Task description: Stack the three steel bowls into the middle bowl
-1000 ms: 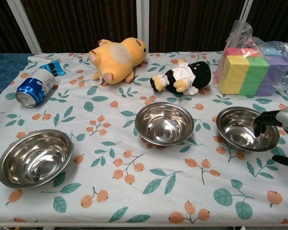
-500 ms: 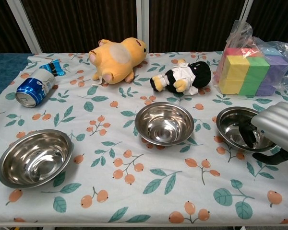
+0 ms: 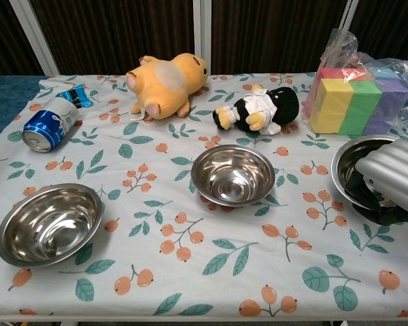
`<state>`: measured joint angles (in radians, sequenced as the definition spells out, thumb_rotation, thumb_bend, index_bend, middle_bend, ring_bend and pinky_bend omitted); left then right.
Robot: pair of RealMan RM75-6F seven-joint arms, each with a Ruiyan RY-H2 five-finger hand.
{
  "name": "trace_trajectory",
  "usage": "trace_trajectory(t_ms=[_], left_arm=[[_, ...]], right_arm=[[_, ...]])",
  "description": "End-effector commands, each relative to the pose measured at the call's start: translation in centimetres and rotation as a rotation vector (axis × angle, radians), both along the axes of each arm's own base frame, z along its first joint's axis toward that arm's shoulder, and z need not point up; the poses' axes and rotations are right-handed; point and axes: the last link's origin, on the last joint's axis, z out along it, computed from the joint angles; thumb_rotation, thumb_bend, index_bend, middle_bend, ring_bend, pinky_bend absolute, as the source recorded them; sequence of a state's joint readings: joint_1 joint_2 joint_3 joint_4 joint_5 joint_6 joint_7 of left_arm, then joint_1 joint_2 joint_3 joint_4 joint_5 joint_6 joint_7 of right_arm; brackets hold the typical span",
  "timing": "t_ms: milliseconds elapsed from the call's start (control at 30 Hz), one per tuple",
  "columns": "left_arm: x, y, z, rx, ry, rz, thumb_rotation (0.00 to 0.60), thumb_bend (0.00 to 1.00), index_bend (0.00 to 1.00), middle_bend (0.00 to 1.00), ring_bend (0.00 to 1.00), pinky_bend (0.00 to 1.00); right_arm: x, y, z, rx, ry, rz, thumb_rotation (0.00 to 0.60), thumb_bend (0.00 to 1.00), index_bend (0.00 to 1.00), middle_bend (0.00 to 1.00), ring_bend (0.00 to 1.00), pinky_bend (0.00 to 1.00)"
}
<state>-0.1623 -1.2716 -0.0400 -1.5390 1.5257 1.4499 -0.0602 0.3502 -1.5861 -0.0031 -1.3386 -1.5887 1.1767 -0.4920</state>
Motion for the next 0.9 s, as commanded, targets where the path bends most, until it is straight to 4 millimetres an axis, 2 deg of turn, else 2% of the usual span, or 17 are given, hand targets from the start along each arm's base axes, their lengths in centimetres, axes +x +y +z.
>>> trace_trajectory(t_ms=[33,200,400,467,633,900], left_arm=[[0.0,0.0,0.0,0.001,-0.003,-0.001,0.600,0.08,0.29,0.30,0.19,0.28],[0.0,0.1,0.0,0.004,-0.006,-0.002,0.600,0.08,0.29,0.30,0.19,0.28],[-0.2,0.1,0.2,0.010,-0.006,0.004,0.600,0.08,0.29,0.30,0.19,0.28],[-0.3,0.1,0.4,0.020,-0.008,0.010,0.600,0.08,0.29,0.30,0.19,0.28],[-1.0,0.2,1.3,0.053,-0.010,0.027,0.600,0.08,0.29,0.30,0.19,0.28],[-1.8,0.0,2.5,0.090,0.021,0.035,0.600,0.08,0.29,0.30,0.19,0.28]], right_arm=[[0.7,-0.3,0.4,-0.016,-0.021,0.019,0.600,0.38,0.80,0.67,0.80,0.75],[1.8,-0.8,0.6,-0.026,-0.036,0.054,0.600,0.38,0.80,0.67,0.80,0.75],[5.9,-1.5,0.2,-0.019,-0.075,0.154,0.600,0.38,0.80,0.67,0.80,0.75],[7.6,-1.4,-0.3,-0.006,-0.092,0.194,0.600,0.38,0.80,0.67,0.80,0.75],[10.0,-1.0,-1.7,0.038,-0.111,0.227,0.600,0.38,0.80,0.67,0.80,0.75],[12.1,-1.9,-4.8,0.107,-0.143,0.241,0.600,0.38,0.80,0.67,0.80,0.75]])
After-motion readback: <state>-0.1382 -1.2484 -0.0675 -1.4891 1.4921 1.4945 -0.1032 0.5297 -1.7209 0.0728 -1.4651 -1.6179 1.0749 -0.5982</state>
